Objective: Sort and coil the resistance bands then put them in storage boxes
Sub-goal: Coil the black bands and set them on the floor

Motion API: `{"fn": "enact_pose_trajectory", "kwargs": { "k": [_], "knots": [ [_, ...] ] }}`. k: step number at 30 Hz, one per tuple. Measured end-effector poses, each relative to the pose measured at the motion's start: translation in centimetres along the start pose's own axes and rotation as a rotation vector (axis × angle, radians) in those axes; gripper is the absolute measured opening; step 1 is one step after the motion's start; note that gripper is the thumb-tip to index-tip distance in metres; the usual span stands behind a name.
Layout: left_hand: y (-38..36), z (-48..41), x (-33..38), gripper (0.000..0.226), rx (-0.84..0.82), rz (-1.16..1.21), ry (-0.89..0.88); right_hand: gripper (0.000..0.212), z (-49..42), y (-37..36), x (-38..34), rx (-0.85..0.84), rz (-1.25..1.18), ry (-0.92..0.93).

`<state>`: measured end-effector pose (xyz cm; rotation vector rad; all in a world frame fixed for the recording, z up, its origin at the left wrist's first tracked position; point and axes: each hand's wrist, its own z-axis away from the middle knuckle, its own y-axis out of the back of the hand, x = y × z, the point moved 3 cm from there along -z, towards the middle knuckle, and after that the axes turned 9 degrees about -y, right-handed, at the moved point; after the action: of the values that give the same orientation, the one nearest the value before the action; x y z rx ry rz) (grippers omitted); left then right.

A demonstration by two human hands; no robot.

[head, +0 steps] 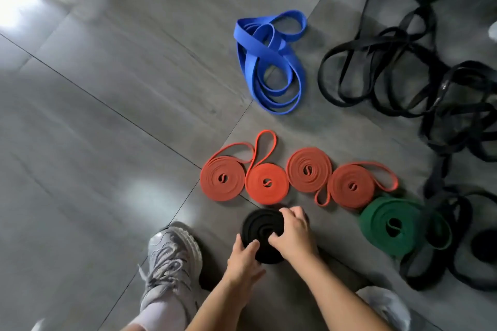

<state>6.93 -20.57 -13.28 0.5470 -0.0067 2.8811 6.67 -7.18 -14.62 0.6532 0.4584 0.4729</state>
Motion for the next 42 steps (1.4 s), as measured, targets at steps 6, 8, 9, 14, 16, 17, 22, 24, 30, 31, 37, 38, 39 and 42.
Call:
{"fn": "enact_pose_trajectory", "kwargs": {
  "k": [6,8,9,14,16,17,22,24,30,31,37,38,39,42],
  "knots": [
    [-0.4,-1.5,0.6,0.040,-0.070,-0.080,-0.179,0.055,-1.0,-0.1,0.4,0.045,0.018,0.052],
    [-0.3,-1.8,1.0,0.048,-0.056,-0.089,-0.169,0.055,-0.7,-0.4,0.5,0.082,0.005,0.064],
    [-0.2,-1.8,1.3,0.049,-0.046,-0.097,-0.146,0.057,-0.6,-0.5,0.6,0.097,0.006,0.064],
    [-0.4,-2.0,3.3,0.063,0.007,-0.410,-0.168,0.079,-1.4,0.2,1.0,0.035,0.068,0.069],
    [-1.5,-2.2,4.5,0.064,0.027,-0.594,-0.274,0.084,-2.0,1.6,1.4,-0.025,0.020,0.059],
    [-2.3,-2.1,5.1,0.062,0.026,-0.652,-0.301,0.083,-2.1,2.5,1.7,-0.037,-0.026,0.043],
    [-5.6,-1.2,5.7,0.057,-0.022,-0.863,-0.353,0.053,0.2,7.5,6.7,0.149,-0.232,-0.031],
    [-7.2,-0.9,5.3,0.058,-0.035,-0.918,-0.371,0.036,1.7,9.5,10.5,0.295,-0.291,-0.098],
    [-13.5,-0.2,4.1,0.049,-0.122,-1.076,-0.461,0.035,3.4,11.8,22.0,0.469,-0.451,-0.505],
    [-14.6,0.0,3.9,0.050,-0.134,-1.094,-0.469,0.045,3.0,11.3,23.2,0.382,-0.491,-0.565],
    [-18.3,1.7,3.7,0.053,-0.175,-1.143,-0.514,0.051,0.2,8.2,24.3,-0.010,-0.841,-0.663],
    [-18.3,2.2,3.9,0.051,-0.191,-1.139,-0.522,0.031,0.3,8.5,24.1,0.071,-0.855,-0.649],
    [-18.2,2.7,4.0,0.048,-0.206,-1.136,-0.525,0.018,0.9,9.3,24.0,0.189,-0.859,-0.651],
    [-17.1,4.3,5.0,0.040,-0.204,-1.201,-0.543,0.021,4.1,13.5,24.7,0.591,-0.821,-0.746]
  ]
}}
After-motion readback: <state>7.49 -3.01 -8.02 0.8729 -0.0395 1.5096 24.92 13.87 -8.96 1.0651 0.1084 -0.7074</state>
